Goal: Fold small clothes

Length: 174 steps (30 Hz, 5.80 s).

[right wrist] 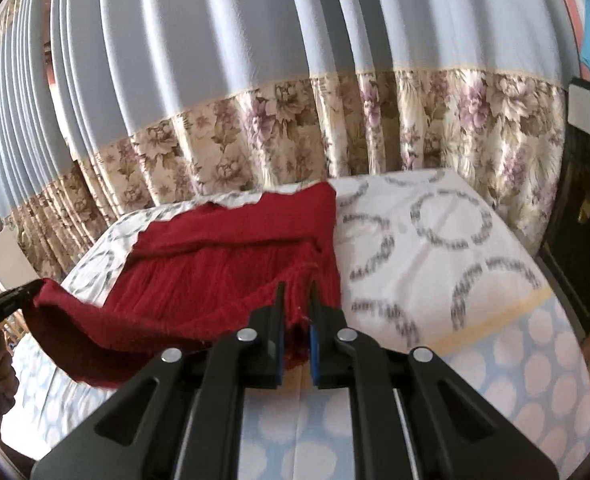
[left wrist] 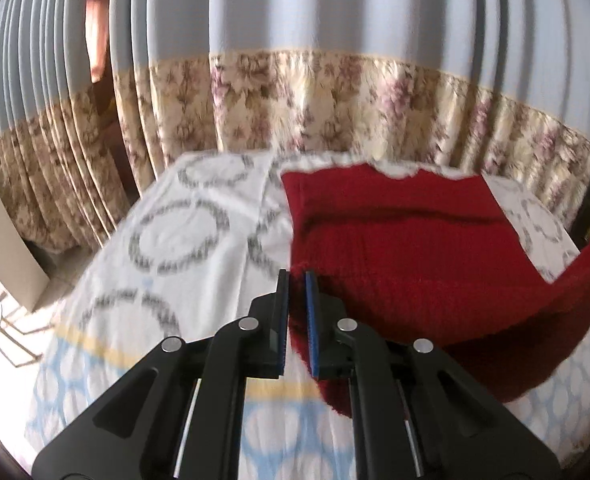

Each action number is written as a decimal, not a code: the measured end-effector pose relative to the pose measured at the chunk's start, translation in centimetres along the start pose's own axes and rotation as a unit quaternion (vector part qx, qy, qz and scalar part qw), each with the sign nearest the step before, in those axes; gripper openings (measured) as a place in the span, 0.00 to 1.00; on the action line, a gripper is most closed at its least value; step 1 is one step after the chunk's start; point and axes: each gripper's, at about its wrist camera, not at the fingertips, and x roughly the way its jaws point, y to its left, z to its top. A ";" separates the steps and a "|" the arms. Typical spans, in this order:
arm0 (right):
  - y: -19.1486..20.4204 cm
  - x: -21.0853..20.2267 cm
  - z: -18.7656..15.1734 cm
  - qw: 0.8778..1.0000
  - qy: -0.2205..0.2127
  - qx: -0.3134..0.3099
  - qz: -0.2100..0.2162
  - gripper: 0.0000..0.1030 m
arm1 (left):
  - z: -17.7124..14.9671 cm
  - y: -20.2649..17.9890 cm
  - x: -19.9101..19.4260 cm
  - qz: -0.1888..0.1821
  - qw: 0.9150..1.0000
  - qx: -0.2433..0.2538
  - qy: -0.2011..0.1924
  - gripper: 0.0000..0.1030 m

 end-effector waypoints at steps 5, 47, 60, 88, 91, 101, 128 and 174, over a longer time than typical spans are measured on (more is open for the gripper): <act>0.1 3.6 3.4 1.000 -0.010 -0.002 0.004 0.09 | 4.1 0.2 4.0 0.018 1.000 -0.001 -0.017 0.07; 0.1 21.6 5.7 0.992 0.111 -0.051 -0.009 0.50 | 7.5 -7.5 21.9 -0.071 0.988 0.129 0.055 0.12; -1.3 22.4 5.1 0.993 0.115 -0.031 -0.023 0.00 | 7.7 -6.4 22.7 -0.069 0.990 0.104 0.073 0.04; -0.9 20.3 6.9 0.997 0.061 -0.040 -0.012 0.07 | 9.7 -4.3 19.3 -0.067 0.995 0.072 0.027 0.05; -0.5 20.0 8.6 0.998 0.041 -0.041 -0.006 0.07 | 11.2 -2.9 18.5 -0.058 0.997 0.043 0.004 0.05; 1.3 21.0 15.2 0.998 -0.012 -0.054 -0.002 0.07 | 16.4 -2.2 18.9 -0.038 0.998 0.032 -0.035 0.05; -3.8 30.3 14.2 0.991 0.126 -0.025 -0.038 0.56 | 15.3 -1.4 27.4 -0.039 0.994 0.044 0.087 0.47; -1.8 29.9 5.7 0.988 0.154 0.010 0.031 0.37 | 8.7 -16.9 22.6 -0.107 0.991 0.058 0.062 0.55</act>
